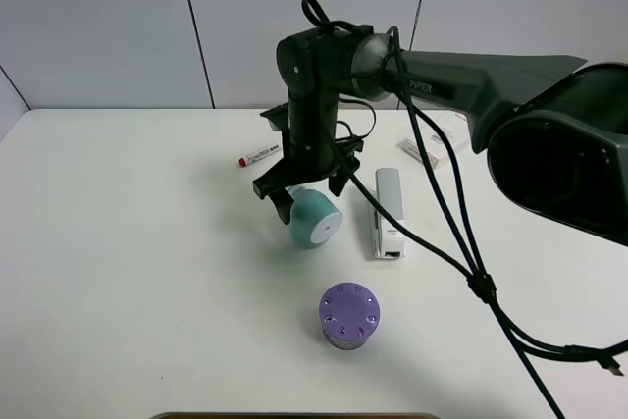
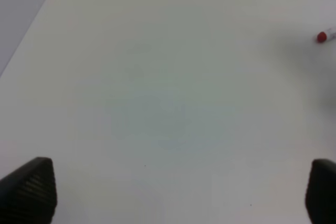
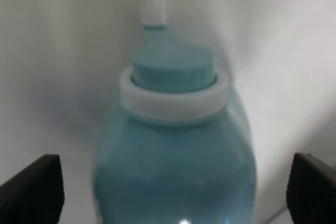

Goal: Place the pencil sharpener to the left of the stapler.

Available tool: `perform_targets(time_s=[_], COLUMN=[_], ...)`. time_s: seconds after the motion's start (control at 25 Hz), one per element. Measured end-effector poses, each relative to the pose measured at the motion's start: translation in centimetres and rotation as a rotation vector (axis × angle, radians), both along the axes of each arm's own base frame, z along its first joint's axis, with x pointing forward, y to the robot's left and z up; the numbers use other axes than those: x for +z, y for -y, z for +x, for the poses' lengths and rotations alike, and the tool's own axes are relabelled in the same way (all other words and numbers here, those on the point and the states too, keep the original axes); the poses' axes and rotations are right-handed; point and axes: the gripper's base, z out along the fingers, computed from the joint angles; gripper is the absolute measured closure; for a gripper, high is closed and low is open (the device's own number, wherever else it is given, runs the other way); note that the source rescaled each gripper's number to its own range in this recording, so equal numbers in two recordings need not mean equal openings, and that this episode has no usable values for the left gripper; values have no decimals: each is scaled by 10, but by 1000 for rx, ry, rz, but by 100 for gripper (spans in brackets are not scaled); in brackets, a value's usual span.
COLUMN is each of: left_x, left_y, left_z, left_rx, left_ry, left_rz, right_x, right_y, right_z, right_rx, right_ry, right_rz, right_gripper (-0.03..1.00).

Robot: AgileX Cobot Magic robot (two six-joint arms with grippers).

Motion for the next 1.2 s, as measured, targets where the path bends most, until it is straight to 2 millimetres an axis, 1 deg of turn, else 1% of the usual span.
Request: perform_targets(time_s=[0.16,0.32,0.48,0.64,0.72,0.8,0.88,1.0,1.04,1.2], left_x=[0,0,0,0,0,0,0,0,0,0], left_y=[0,0,0,0,0,0,0,0,0,0], left_z=[0,0,0,0,0,0,0,0,0,0], left_rx=[0,0,0,0,0,0,0,0,0,0], left_ry=[0,0,0,0,0,0,0,0,0,0], left_rz=[0,0,0,0,0,0,0,0,0,0], right_x=[26,62,106,153,174,185,192,203,203,216], right_y=[-1,3,11,22,31,42,55,78,86,118], right_z=[1,-4,-13,-27,-38,-52,-67,-94,-102,-140], right_rx=[0,0,0,0,0,0,2,4,5,2], right_ry=[52,112,185,264,298,307,306,316,317,345], right_rz=[42,91,150,215,241,247,244,236,226,233], right_gripper=[8,8,8,8,8,8,8,8,8,8])
